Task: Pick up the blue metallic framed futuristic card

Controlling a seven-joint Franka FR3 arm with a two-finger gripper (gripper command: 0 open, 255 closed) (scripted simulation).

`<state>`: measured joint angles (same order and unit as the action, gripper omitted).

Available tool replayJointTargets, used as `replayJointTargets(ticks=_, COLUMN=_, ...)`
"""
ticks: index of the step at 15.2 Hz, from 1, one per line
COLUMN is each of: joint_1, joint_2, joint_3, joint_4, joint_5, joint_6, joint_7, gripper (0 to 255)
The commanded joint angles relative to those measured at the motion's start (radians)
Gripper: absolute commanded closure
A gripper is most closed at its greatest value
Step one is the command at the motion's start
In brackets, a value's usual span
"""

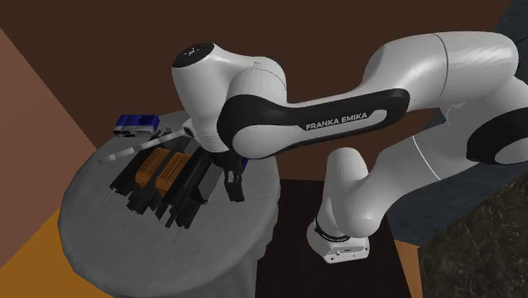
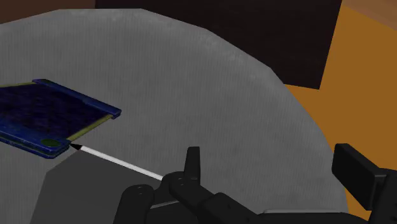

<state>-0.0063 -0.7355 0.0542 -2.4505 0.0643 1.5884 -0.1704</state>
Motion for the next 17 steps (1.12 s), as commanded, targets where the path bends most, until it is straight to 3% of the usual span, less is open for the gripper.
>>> replayJointTargets(ticks=1, joint_1=0.000, joint_2=0.000, joint_3=0.000, joint_4=0.000, joint_5=0.000, joint_6=0.000, joint_7=0.000, gripper=0)
replayJointTargets(ticks=9, joint_1=0.081, joint_2=-0.305, joint_3=-0.255, joint_4=-0.206, joint_5=-0.303, joint_6=0.147, joint_7=-0.652, gripper=0)
replayJointTargets(ticks=15, joint_1=0.164, joint_2=-0.387, joint_3=-0.542, joint_4=-0.221, joint_5=-0.517, joint_6=0.310, joint_7=-1.160, gripper=0)
replayJointTargets(ticks=17, joint_1=0.176, joint_2=-0.391, joint_3=-0.580, joint_4=-0.228, joint_5=-0.541, joint_6=0.337, joint_7=-1.208, gripper=0)
